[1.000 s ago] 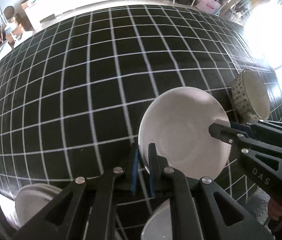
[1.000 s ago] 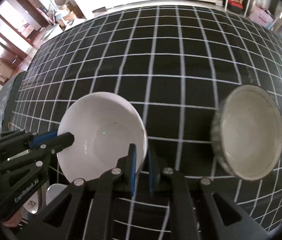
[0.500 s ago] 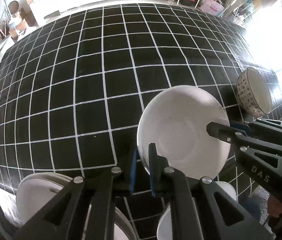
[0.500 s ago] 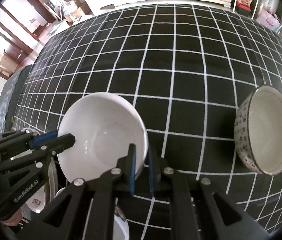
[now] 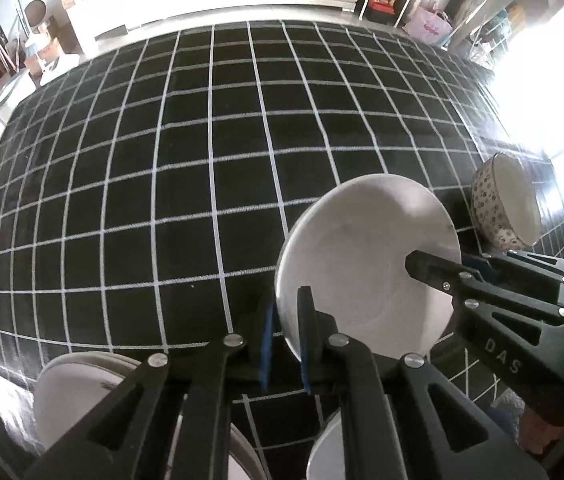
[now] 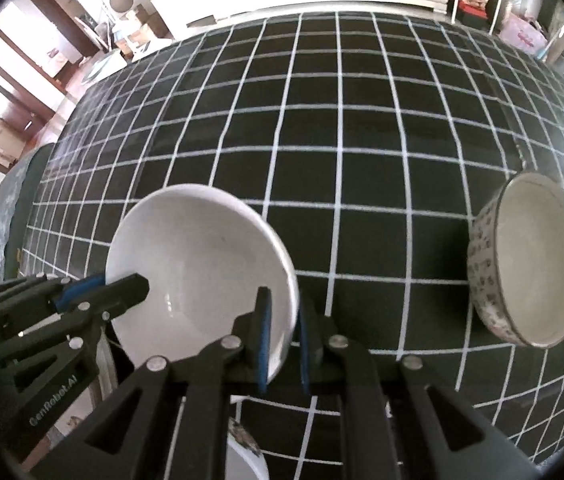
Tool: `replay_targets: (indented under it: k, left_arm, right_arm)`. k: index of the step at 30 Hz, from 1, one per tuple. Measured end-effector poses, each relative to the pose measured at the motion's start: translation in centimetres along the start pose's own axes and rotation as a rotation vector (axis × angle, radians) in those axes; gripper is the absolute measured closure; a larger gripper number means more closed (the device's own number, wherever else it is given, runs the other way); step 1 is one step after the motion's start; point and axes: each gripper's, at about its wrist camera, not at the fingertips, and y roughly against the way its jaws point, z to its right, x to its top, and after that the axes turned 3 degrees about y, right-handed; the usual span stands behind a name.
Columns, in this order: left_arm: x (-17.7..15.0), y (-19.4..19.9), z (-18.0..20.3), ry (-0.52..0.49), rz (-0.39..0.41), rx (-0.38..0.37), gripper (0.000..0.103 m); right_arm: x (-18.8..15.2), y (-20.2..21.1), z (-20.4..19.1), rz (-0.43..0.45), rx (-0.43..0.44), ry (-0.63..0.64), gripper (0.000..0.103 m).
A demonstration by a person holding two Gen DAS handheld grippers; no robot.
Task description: Organize plates and bowls
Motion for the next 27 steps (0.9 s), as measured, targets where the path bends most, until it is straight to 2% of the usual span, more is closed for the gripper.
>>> replay_targets:
  k: [6,14,18,27]
  left_arm:
    - [-0.1,3.8,0.7,-0.004,0.061,-0.012,0.094]
    - [-2.4,8.2,1.3,-0.016,0.1,-0.013,0.094]
    - [-4.0,8.5,1.8,-0.022,0.097,-0.007,0.094]
    - [-9.3,6.9,2.5,-0.025,0.041,-0.002,0.094]
  right_arm:
    - [0.4,3.6,-1.0,0.06,-0.018,0.011,0.087]
    - [-1.6,7.6,-2.7,0.098,-0.042,0.048,0.087]
    - [-3.2,8.3,-3.3,0.1,-0.045,0.057,0.087]
    - [-7.7,7.1,-3.5,0.035,-0.048,0.054,0.087]
